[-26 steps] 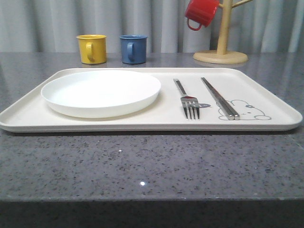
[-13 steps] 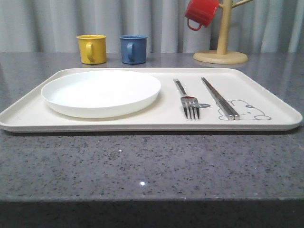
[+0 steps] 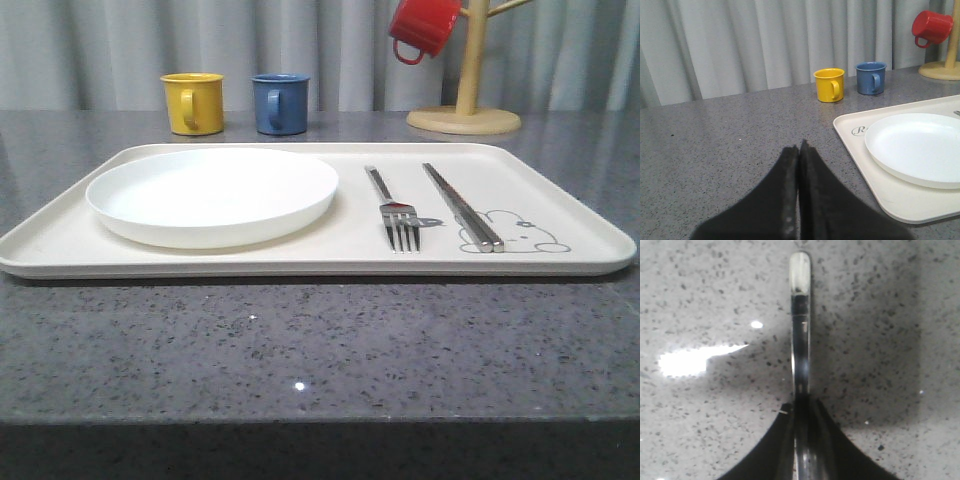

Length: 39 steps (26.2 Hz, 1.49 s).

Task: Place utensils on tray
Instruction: 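Lift the spoon and carry it over the tray beside the chopsticks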

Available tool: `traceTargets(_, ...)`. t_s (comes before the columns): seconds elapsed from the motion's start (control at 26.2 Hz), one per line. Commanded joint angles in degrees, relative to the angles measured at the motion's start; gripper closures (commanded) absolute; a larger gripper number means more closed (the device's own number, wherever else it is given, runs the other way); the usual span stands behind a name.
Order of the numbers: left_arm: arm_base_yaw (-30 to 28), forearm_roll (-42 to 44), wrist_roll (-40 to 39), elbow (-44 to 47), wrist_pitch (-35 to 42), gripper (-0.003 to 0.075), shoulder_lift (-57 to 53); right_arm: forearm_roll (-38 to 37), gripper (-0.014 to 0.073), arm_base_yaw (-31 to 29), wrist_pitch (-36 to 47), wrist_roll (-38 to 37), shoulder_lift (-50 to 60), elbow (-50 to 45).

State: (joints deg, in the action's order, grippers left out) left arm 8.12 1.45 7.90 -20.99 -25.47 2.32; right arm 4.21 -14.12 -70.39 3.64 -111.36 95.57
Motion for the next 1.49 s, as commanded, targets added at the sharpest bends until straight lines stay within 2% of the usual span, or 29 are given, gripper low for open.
traceTargets(0.0,0.12,-0.48,-0.57,-1.45,4.45,0.0738,0.7,0.19,0.0528,-0.25,-4.95,0.48,5.22,1.2)
traceTargets(0.34,0.12,-0.48,-0.57,-1.45,4.45,0.0738,0.7,0.83,0.0528,0.02,-6.05,-0.93,10.09,1.24)
traceTargets(0.61,0.12,-0.48,-0.57,-1.45,4.45,0.0738,0.7,1.96,0.0528,3.33,-6.05,-4.02,16.26,1.24)
traceTargets(1.03,0.12,-0.48,-0.57,-1.45,4.45,0.0738,0.7,3.21,0.0528,13.98,-6.05,-10.05,18.92,1.24)
traceTargets(1.3,0.12,-0.48,-0.57,-1.45,4.45,0.0738,0.7,3.36,0.0528,23.46,-5.99,-13.66,15.52,1.24)
traceTargets(1.45,0.12,-0.48,-0.57,-1.45,4.45,0.0738,0.7,3.36,0.0528,26.19,-5.03,-16.4,12.27,1.24)
